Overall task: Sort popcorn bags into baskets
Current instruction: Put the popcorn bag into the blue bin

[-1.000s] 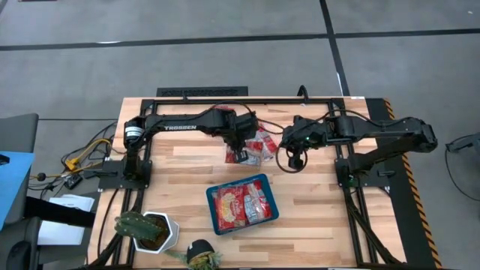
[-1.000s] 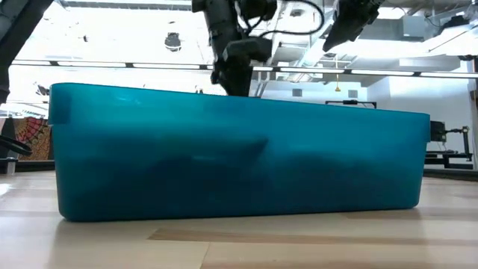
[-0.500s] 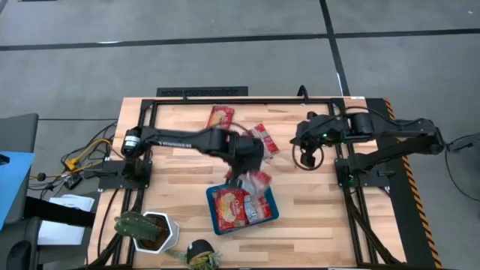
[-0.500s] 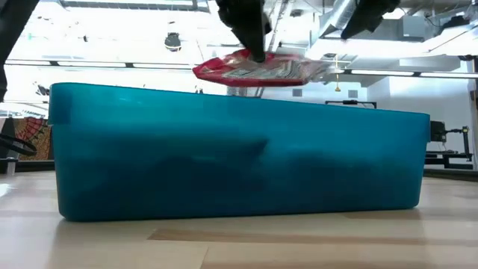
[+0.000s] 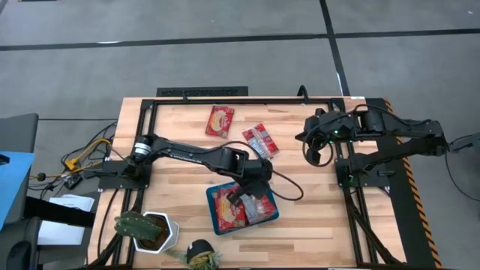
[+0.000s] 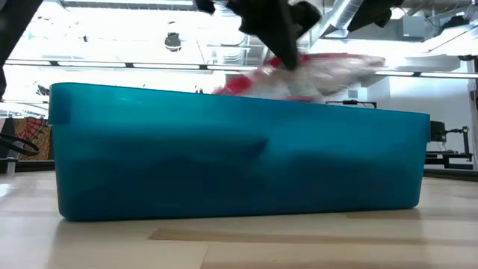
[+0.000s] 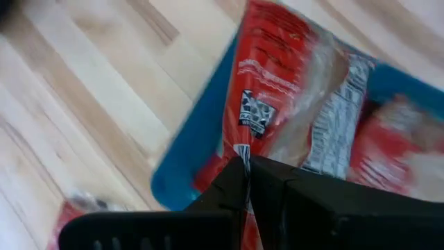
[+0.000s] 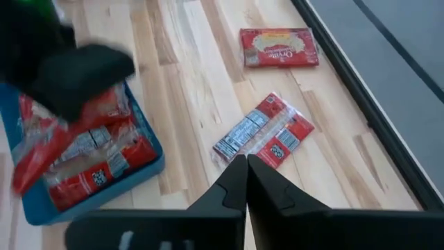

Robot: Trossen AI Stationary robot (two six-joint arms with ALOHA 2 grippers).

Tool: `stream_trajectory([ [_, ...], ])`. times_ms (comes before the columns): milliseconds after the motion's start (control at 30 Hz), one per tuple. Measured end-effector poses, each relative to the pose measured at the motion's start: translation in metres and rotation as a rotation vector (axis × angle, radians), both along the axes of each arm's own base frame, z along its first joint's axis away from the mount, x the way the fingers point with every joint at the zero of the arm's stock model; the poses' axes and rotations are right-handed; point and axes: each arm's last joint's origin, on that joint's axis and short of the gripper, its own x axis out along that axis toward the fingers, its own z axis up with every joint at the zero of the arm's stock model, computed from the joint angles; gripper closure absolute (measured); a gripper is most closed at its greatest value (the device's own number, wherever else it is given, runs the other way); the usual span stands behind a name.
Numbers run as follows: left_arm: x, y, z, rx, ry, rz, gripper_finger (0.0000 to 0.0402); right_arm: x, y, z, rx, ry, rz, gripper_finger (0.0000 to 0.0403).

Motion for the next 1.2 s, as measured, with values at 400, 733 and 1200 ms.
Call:
stream_trajectory([
  [400, 0.007, -0.001, -0.024, 0.064, 0.056, -0.082, 0.0391, -0.001, 0.004, -0.004, 0.006, 0.05, 0.02, 0.0377],
  [733, 0.012, 0.0, -0.007, 0.07, -0.035, -0.067, 0.0272, -0.002, 0.004, -0.005, 0.004, 0.056, 0.022, 0.0368],
  [1200, -0.044, 0.141, 0.092, -0.162, -0.167, 0.958, 0.0233, 0.005, -0.007, -0.016, -0.192, -0.004, -0.118, 0.0363],
])
